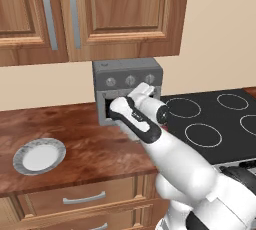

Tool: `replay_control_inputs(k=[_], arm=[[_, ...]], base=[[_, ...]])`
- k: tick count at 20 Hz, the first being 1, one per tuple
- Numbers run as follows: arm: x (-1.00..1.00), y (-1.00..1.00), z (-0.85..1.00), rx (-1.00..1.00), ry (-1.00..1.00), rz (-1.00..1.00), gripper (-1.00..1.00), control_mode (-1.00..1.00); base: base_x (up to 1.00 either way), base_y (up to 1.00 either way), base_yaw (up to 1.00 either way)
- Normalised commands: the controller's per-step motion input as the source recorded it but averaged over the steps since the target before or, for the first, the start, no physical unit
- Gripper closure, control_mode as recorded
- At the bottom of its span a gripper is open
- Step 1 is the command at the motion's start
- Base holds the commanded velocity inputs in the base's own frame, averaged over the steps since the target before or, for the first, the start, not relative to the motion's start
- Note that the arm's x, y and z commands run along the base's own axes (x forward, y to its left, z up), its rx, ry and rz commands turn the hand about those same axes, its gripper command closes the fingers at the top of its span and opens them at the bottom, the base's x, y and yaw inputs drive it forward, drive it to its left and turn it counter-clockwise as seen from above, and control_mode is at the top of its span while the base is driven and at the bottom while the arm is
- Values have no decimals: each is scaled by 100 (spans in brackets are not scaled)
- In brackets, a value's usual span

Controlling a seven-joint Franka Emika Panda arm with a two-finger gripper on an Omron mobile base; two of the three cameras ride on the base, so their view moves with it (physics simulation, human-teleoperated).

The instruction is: Pick up the bagel from the plate, place it on the toaster oven rack, close the door, and set the timer.

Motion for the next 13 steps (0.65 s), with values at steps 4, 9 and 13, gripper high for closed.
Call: replay_control_inputs(k=[4,9,13], arm=[[-77,42,70,0,0,0,-100,-100],[-56,38,96,0,0,0,-100,-100],[-17,41,98,-9,0,0,-100,-100]], base=[[0,0,0],[0,0,0],[0,0,0]])
